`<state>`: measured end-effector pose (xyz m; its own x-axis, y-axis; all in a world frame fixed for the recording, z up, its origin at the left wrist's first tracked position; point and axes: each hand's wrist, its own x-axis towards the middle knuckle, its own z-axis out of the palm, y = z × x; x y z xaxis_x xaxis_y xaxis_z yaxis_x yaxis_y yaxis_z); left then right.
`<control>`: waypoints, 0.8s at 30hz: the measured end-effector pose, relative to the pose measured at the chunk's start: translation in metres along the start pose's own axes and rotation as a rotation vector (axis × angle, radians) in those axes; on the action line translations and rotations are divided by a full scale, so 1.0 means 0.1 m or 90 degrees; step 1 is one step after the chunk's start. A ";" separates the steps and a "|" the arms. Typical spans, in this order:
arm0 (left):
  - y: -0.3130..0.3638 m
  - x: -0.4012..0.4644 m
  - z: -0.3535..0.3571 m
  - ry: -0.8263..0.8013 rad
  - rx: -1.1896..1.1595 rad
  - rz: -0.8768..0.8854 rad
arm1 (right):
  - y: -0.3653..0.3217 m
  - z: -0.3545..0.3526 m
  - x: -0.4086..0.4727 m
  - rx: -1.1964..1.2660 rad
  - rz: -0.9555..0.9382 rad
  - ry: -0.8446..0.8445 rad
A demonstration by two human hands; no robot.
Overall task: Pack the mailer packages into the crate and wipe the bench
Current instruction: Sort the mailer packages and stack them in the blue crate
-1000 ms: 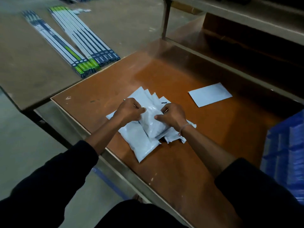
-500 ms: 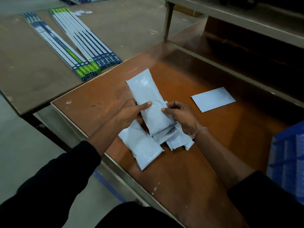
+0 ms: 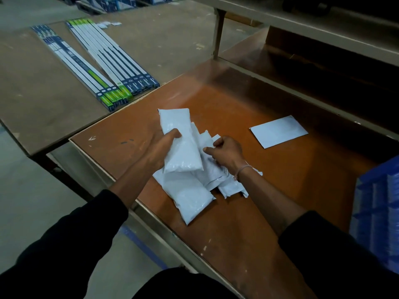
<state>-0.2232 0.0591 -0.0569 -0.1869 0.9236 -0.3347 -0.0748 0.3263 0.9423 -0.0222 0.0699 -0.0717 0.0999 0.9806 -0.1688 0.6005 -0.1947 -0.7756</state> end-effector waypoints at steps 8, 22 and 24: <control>-0.02 -0.16 -0.11 0.051 0.036 -0.004 | -0.15 0.35 0.03 -0.171 -0.084 0.042; -0.04 -0.19 0.45 -0.102 -0.022 0.033 | -0.17 -1.20 -0.24 0.201 -0.056 0.178; 0.01 -0.27 0.69 -0.143 -0.049 0.015 | -0.16 -1.44 -0.34 0.296 -0.057 0.154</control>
<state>-0.1503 0.0482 -0.0461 0.0333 0.9550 -0.2948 -0.1485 0.2964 0.9434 0.0791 0.0431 0.0336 0.2784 0.9604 0.0127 0.2057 -0.0467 -0.9775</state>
